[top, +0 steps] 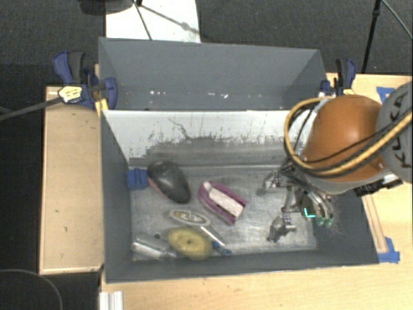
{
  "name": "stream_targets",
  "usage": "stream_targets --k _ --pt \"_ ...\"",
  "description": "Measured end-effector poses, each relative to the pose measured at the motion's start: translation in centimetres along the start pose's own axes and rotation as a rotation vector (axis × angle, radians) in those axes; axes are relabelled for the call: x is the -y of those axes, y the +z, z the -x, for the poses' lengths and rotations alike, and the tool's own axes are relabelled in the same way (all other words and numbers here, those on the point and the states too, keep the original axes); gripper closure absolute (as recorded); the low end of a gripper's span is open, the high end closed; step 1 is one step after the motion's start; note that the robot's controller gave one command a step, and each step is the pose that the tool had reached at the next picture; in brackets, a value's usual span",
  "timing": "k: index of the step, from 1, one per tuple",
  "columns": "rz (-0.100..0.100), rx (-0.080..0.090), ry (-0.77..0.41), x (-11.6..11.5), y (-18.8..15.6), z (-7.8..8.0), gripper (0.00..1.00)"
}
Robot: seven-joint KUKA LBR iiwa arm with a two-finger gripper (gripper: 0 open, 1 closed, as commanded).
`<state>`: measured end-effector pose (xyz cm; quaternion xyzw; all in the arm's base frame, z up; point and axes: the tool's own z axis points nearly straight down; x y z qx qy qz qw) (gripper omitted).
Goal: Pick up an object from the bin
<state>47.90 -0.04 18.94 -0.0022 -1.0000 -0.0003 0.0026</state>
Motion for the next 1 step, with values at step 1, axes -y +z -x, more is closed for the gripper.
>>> stream_targets --k 1 --pt "0.003 0.003 -0.095 -8.02 4.55 1.84 0.0"
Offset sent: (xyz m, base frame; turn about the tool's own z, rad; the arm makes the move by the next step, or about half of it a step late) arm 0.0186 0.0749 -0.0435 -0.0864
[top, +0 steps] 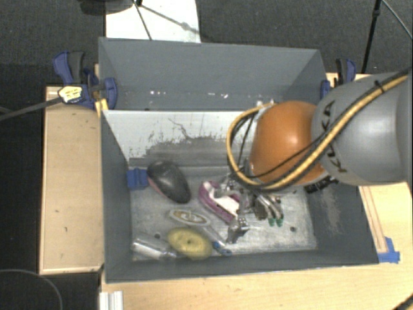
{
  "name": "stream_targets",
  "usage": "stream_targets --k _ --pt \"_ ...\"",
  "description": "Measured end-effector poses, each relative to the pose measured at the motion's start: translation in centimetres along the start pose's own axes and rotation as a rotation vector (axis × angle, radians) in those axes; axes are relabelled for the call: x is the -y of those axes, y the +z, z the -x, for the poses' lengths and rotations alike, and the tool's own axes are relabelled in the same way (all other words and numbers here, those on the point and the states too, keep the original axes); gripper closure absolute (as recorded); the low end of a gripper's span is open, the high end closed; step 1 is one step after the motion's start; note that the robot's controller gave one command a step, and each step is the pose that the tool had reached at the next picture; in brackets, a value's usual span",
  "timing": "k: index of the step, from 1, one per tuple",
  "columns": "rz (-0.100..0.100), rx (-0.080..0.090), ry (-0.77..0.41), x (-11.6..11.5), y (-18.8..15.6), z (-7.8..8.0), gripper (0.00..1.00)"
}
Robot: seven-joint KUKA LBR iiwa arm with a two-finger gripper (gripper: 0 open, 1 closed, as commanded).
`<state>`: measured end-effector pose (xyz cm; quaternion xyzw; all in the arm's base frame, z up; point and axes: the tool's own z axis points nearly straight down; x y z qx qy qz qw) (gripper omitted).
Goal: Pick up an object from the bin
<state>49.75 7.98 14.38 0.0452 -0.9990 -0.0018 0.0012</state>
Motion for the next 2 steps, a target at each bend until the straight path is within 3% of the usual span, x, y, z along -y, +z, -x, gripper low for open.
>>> stream_targets --k 1,2 --pt "-0.002 0.004 -0.069 -5.13 6.89 -0.18 0.0" --pt "-0.003 0.009 -0.063 -4.87 6.54 -0.01 1.0"
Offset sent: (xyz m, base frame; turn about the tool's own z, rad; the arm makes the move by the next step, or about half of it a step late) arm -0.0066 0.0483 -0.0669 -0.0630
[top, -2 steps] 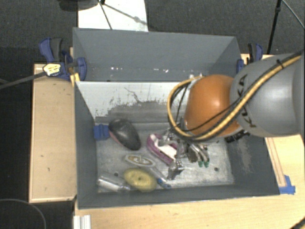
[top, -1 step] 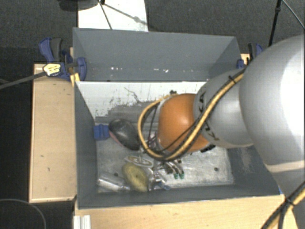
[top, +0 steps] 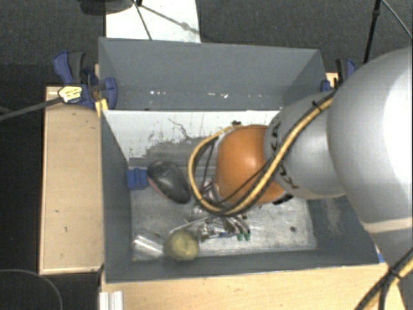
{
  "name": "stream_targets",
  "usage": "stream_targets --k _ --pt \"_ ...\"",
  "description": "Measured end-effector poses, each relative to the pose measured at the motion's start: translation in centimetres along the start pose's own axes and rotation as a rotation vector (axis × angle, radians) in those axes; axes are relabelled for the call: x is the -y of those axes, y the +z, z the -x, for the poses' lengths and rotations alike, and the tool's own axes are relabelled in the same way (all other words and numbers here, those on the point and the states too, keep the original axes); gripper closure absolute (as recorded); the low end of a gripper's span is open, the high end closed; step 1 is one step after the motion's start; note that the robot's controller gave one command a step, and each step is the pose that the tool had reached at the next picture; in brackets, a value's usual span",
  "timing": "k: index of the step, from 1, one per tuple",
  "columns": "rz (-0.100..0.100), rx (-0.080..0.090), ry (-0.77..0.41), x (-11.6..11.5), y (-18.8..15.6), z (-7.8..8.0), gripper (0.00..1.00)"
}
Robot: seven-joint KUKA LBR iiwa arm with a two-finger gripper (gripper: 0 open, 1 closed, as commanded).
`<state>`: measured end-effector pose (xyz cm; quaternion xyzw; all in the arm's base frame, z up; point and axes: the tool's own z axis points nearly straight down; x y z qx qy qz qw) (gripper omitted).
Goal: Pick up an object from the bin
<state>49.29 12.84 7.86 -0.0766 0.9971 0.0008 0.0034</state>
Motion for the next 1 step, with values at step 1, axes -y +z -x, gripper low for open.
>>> stream_targets --k 1 --pt "-0.001 0.004 -0.077 1.44 -18.0 -1.05 1.0"
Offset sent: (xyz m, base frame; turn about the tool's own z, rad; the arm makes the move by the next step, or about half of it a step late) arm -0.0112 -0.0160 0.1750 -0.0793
